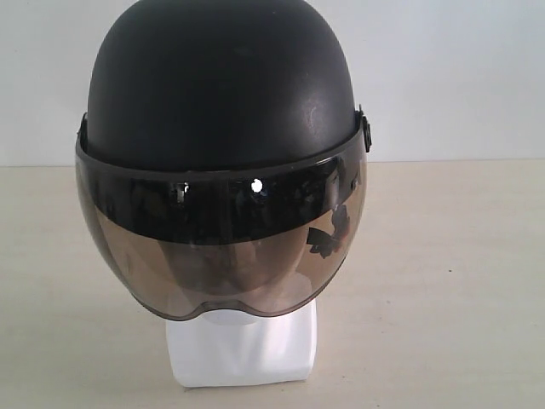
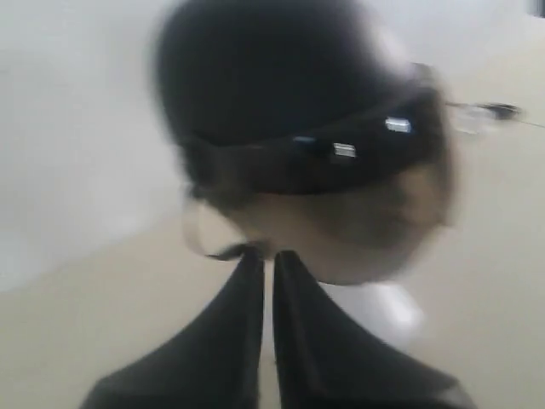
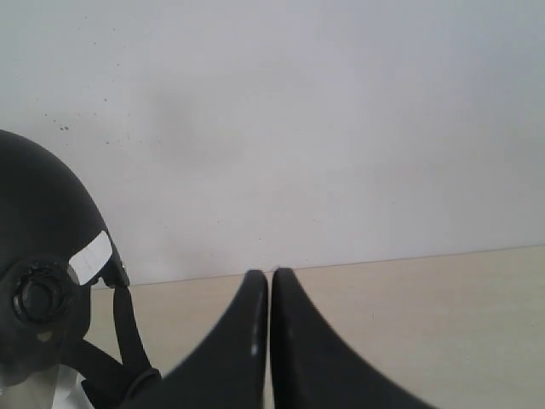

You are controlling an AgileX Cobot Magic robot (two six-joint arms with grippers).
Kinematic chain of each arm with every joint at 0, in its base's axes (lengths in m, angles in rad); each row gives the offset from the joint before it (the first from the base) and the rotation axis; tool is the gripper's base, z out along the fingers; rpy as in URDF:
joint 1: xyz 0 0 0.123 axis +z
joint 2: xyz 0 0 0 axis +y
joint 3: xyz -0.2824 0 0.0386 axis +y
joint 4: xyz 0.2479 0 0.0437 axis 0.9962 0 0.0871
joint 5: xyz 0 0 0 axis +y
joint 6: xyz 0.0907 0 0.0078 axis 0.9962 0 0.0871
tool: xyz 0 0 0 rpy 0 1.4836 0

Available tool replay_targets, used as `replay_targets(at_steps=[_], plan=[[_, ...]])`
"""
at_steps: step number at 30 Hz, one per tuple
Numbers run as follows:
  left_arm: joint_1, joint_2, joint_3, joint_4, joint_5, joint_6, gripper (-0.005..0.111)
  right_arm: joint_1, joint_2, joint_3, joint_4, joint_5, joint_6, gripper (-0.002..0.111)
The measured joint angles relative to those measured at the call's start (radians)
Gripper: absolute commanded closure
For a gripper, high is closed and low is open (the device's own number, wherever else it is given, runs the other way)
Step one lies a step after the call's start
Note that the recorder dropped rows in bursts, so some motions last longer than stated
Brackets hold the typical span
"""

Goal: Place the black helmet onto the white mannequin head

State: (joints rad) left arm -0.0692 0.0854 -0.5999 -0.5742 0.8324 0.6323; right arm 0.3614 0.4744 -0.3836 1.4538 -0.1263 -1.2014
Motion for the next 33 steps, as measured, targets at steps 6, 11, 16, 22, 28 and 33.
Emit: replay_targets(at_steps=[6, 11, 16, 22, 28, 33], plan=[[0.01, -0.078, 0.184, 0.548, -0.401, -0.4, 0.102, 0.0, 0.0, 0.0, 0.017, 0.002, 0.0, 0.107], [0.012, -0.082, 0.38, 0.649, -0.584, -0.566, 0.102, 0.0, 0.0, 0.0, 0.019, -0.004, 0.0, 0.107], [0.012, -0.082, 0.542, 0.655, -0.646, -0.659, 0.102, 0.0, 0.0, 0.0, 0.019, -0.012, 0.002, 0.107], [0.012, -0.082, 0.594, 0.655, -0.607, -0.68, 0.102, 0.0, 0.0, 0.0, 0.019, -0.02, 0.002, 0.107], [0.012, -0.082, 0.597, 0.662, -0.52, -0.682, 0.102, 0.0, 0.0, 0.0, 0.019, -0.022, 0.002, 0.107], [0.012, -0.082, 0.597, 0.664, -0.509, -0.684, 0.102, 0.0, 0.0, 0.0, 0.019, -0.022, 0.002, 0.107]])
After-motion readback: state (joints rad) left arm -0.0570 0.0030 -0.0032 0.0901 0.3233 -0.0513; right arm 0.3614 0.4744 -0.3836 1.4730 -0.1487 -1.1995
